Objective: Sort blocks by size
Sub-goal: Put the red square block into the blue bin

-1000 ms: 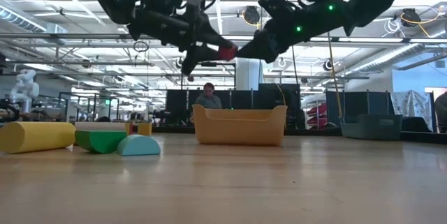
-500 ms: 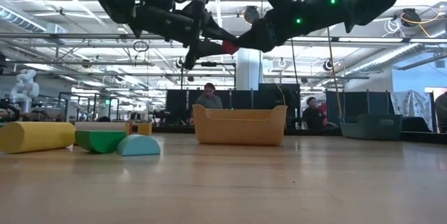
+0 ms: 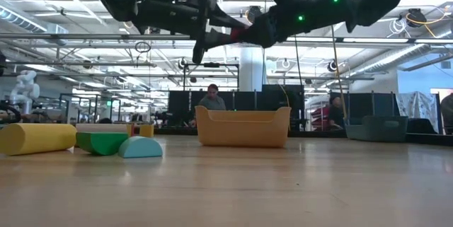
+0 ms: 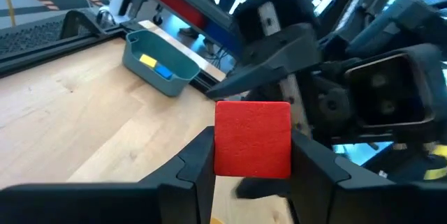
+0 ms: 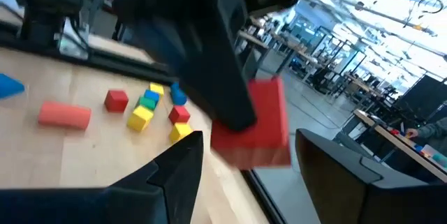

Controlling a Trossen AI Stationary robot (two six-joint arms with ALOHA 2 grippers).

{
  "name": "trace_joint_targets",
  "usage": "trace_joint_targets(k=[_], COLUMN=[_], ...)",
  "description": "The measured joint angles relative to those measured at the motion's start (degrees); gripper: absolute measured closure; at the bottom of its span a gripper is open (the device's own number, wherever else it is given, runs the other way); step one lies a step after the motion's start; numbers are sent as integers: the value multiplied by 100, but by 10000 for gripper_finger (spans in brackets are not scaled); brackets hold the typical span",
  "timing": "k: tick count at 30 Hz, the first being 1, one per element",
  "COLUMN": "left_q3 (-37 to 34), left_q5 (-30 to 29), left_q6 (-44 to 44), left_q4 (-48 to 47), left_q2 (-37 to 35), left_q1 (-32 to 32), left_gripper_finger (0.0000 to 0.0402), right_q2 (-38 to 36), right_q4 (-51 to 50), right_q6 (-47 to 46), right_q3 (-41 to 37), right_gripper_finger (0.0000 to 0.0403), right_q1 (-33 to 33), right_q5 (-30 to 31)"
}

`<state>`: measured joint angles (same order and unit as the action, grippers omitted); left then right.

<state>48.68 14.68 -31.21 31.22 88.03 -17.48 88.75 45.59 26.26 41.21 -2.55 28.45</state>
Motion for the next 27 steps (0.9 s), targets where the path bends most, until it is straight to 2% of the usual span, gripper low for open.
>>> trace_joint_targets(k=[4,11,21,27], left_q3=[0,1,1,3], left_q5=[-3,-46,-22,542], left_q6=[1,-107,553,794], left_q4=[-5,-4,12,-206], left_q2=[0,0,0,-4], left_q1=[3,-2,-11,-282], left_gripper_finger=[265,265,182,169], right_q2=[0,0,0,-128], right_q4=[127,117,7,-646], right_q6=[13,142,178,174], right_q3=[0,0,5,9], right_gripper_finger=[215,285,286,286], right_q1=[2,2,25,134], right_q5=[-2,26,538,1523])
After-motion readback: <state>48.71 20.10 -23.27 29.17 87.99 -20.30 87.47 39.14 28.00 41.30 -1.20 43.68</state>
